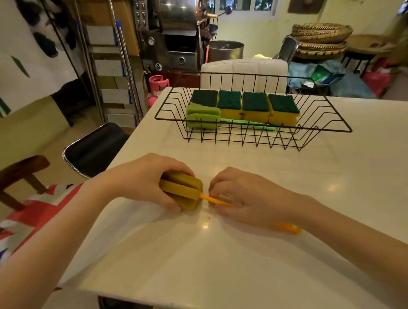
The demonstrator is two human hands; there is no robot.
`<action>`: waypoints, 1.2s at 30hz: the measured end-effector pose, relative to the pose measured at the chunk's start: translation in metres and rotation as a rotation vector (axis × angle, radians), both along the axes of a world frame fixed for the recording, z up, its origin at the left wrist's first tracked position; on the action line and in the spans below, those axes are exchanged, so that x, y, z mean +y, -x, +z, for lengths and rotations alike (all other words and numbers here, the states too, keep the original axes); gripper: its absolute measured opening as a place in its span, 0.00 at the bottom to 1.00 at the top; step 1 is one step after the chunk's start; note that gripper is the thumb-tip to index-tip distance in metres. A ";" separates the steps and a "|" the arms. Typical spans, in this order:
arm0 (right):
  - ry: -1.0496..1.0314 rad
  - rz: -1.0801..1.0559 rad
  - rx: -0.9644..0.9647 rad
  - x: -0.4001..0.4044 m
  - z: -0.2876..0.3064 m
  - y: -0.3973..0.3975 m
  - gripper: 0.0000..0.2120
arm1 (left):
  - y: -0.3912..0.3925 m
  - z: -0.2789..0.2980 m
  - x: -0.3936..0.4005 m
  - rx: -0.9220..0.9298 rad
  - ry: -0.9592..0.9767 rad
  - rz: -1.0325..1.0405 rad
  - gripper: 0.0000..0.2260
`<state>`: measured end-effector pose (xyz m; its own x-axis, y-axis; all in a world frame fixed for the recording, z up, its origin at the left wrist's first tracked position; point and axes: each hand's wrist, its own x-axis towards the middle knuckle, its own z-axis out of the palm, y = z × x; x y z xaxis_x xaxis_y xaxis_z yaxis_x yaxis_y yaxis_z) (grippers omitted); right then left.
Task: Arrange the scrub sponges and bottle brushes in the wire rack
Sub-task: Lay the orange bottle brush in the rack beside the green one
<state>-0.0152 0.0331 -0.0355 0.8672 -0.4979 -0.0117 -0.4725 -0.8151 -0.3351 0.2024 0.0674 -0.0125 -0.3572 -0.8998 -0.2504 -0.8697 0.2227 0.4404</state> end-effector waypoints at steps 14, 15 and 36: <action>0.167 -0.347 -0.230 -0.037 0.063 0.031 0.11 | 0.026 0.074 -0.067 0.180 0.343 -0.047 0.26; 0.171 -0.359 -0.253 -0.042 0.068 0.033 0.11 | 0.029 0.081 -0.072 0.209 0.385 -0.054 0.26; -0.967 -0.479 -1.538 -0.113 0.086 0.027 0.06 | 0.078 0.081 -0.135 0.758 -0.011 0.047 0.08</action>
